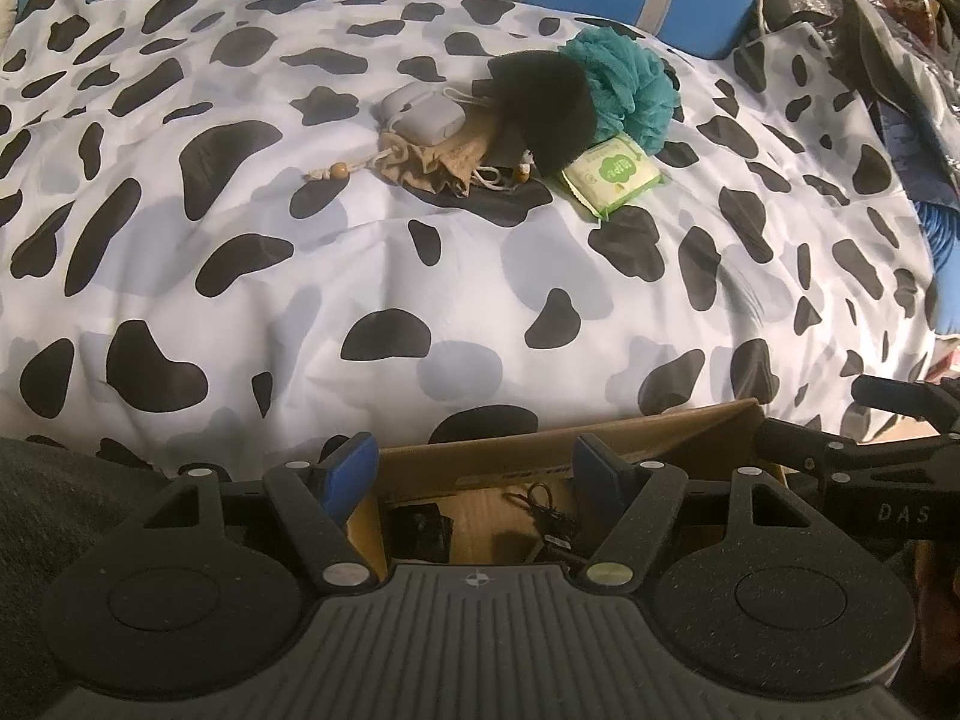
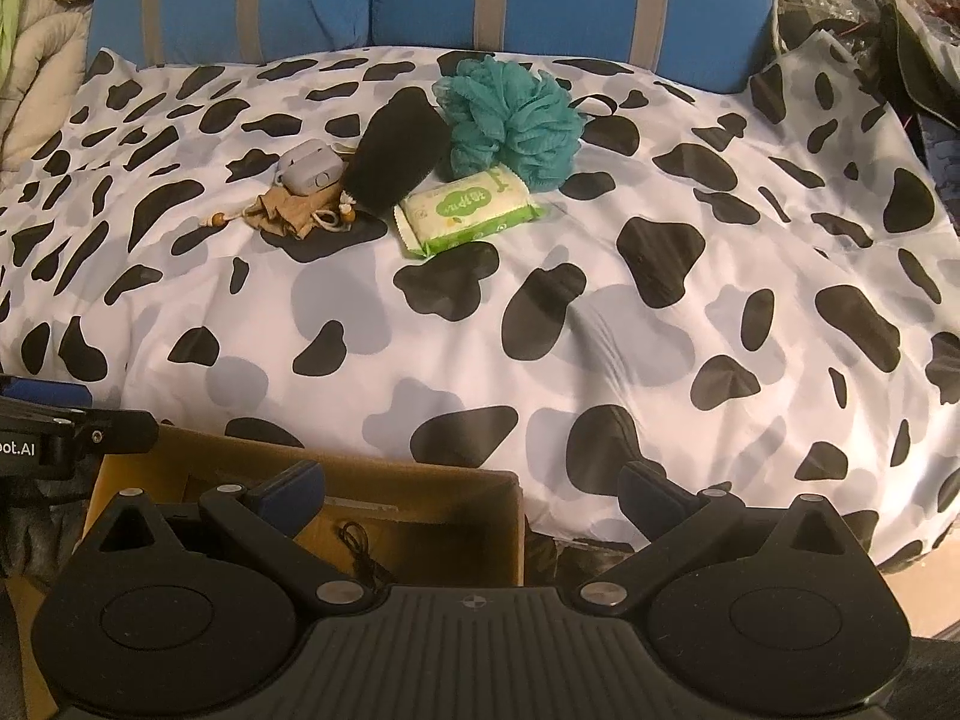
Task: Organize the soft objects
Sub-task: 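Move both open tools back toward the items on the bedspread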
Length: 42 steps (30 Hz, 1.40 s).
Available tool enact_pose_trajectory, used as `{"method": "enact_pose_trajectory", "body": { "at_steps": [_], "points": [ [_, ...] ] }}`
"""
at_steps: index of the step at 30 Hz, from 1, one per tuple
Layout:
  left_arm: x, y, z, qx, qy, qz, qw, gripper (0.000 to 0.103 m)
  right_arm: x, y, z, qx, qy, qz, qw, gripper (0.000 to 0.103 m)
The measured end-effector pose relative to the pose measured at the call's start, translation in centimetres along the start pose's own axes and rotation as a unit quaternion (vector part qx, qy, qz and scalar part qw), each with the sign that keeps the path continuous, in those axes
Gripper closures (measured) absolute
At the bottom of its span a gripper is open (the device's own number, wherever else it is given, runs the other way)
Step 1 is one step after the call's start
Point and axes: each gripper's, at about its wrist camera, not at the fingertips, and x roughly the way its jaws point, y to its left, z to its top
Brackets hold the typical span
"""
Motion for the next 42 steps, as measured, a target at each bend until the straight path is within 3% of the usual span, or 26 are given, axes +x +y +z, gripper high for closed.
{"method": "enact_pose_trajectory", "body": {
  "at_steps": [9, 23, 34, 42],
  "points": [
    [-0.3, 0.2, 0.3, -0.002, -0.007, 0.002, 1.0000, 0.032, -0.1, 0.0, 0.2, 0.000, -0.008, 0.000, 1.000, 0.000],
    [0.2, 0.0, 2.2, 0.033, -0.057, 0.031, 0.9973, 0.032, 0.9, -1.2, 2.6, -0.013, -0.042, -0.020, 0.999, 0.000],
    [1.2, 0.7, 4.3, 0.038, -0.071, 0.031, 0.9963, 0.032, 2.5, -3.0, 4.7, -0.006, -0.053, -0.032, 0.998, 0.000],
    [2.1, 1.2, 6.0, 0.036, -0.075, 0.033, 0.9959, 0.032, 4.0, -3.1, 6.1, -0.038, -0.053, -0.031, 0.997, 0.000]
  ]
}}
